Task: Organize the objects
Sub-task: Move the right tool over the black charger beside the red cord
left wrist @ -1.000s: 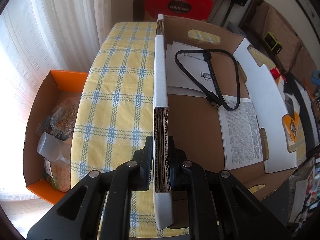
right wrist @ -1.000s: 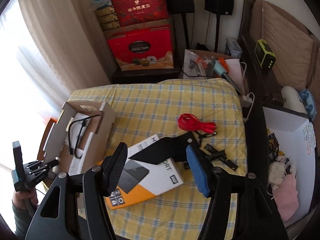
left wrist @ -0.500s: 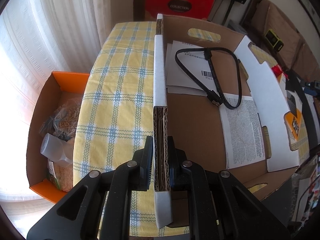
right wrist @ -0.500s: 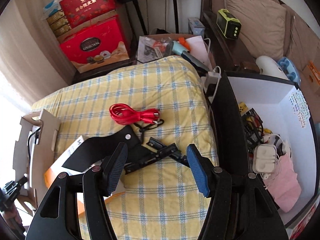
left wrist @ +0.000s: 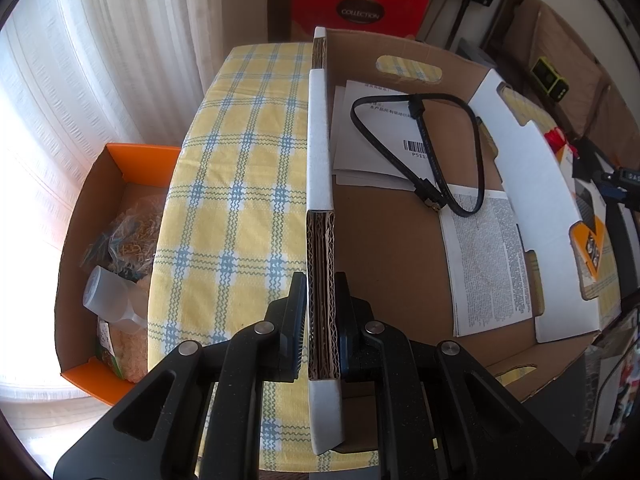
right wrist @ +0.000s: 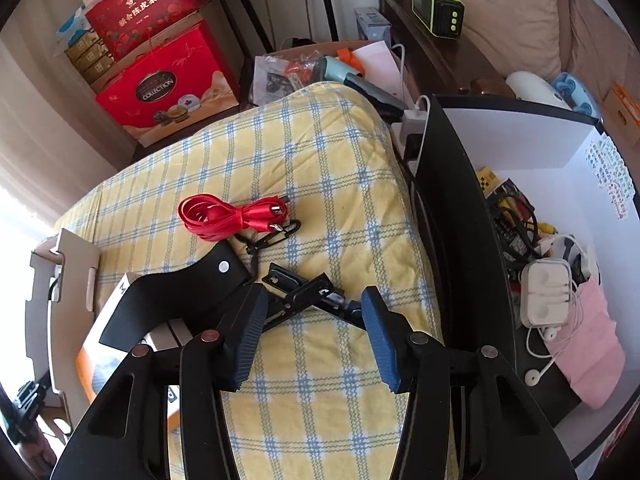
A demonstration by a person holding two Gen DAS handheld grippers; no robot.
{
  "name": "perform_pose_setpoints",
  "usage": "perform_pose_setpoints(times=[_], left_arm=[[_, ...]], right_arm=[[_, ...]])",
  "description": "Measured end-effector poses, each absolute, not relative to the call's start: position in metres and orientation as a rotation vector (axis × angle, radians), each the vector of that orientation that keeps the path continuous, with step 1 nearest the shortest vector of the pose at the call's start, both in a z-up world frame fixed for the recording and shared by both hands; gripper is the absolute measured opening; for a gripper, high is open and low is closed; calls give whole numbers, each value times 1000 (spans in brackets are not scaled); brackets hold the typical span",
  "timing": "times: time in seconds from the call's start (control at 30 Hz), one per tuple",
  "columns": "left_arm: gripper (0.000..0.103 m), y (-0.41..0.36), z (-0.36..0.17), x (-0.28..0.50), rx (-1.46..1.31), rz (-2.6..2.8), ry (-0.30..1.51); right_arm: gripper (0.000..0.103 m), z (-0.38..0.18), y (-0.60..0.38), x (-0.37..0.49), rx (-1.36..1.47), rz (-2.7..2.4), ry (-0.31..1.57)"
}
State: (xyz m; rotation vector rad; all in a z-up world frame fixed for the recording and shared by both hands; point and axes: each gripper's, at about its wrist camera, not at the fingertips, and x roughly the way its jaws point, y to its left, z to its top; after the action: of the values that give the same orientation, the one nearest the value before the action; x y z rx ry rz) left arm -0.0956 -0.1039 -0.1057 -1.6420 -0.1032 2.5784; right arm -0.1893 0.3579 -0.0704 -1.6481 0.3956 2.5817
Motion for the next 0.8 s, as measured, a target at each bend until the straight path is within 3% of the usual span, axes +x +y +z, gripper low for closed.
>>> perform_pose_setpoints(times=[0.3, 0.5, 0.57, 0.67, 0.8], left_arm=[[12, -105, -106, -95, -1642, 2580, -110], [12, -105, -107, -95, -1641, 2580, -116], [12, -104, -107, -95, -1641, 2580, -118], [12, -104, -107, -95, -1641, 2578, -119], [12, -104, -106, -95, -1639, 2579, -111]], right_arm=[[48, -84, 346, -198, -1716, 2574, 425], [27, -90, 331, -203, -1761, 2573, 325], [14, -91, 330, -204, -1760, 2579, 348], [7, -88, 328, -206, -1749, 2576, 352], [6, -80, 330, -207, -1733, 2598, 354]])
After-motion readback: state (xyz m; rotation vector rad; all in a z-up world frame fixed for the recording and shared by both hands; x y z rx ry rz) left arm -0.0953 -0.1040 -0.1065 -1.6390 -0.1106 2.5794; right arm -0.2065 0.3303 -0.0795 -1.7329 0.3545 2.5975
